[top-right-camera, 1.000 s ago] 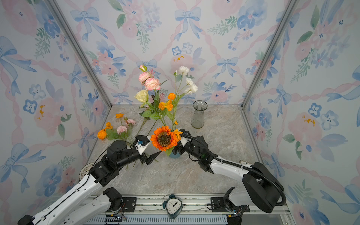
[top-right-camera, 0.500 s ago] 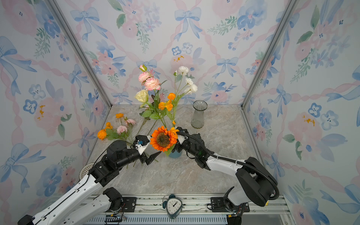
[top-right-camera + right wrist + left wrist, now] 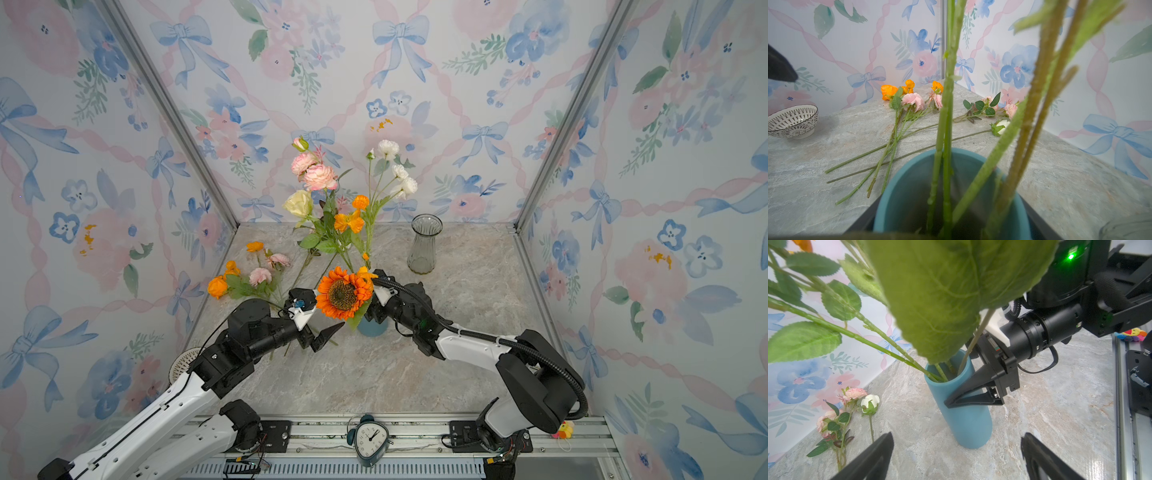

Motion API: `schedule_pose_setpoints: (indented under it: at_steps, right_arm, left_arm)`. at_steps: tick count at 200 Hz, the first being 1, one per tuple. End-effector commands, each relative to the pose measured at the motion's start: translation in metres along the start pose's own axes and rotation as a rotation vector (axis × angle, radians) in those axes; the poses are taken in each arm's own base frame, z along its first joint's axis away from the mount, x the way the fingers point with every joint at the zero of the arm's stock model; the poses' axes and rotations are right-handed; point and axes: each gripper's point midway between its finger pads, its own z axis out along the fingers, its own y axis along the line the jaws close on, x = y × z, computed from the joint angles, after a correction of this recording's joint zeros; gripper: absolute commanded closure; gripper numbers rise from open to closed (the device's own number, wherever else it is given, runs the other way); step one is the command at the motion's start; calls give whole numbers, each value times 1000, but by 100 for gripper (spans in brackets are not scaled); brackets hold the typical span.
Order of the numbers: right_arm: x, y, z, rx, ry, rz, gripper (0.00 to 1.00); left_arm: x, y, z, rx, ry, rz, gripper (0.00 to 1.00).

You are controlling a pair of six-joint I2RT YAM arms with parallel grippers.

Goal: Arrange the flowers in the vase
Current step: 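Slide the teal vase farther from the robot with the right gripper while the left withdraws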

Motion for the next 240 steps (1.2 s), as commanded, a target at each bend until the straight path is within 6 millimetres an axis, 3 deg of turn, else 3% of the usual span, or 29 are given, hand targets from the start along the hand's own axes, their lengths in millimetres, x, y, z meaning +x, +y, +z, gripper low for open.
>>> schedule_pose_setpoints:
  at_steps: [1, 50, 54, 113, 153, 196, 240]
  right_arm:
    - [-45, -29, 9, 74, -113, -30, 50]
    - [-85, -75, 28, 155, -235, -18, 54]
    - [-78, -81, 35, 162, -224, -15, 55]
    - [-104, -153, 83, 232, -347, -14, 57]
    - [-102, -200, 120, 263, -407, 10, 59]
    - [-96, -219, 146, 301, -458, 34, 61]
    - [-81, -217, 154, 314, -418, 36, 59]
  left_arm:
    - [2, 2, -3, -10, 4, 15, 2]
    - [2, 8, -4, -44, -2, 16, 2]
    - [3, 8, -4, -46, 0, 16, 2]
    - [8, 19, -2, -80, 6, 5, 2]
    - [12, 26, -2, -83, -2, -8, 2]
    - [15, 33, -2, -85, -6, -28, 2]
    - [14, 33, -2, -80, -11, -27, 2]
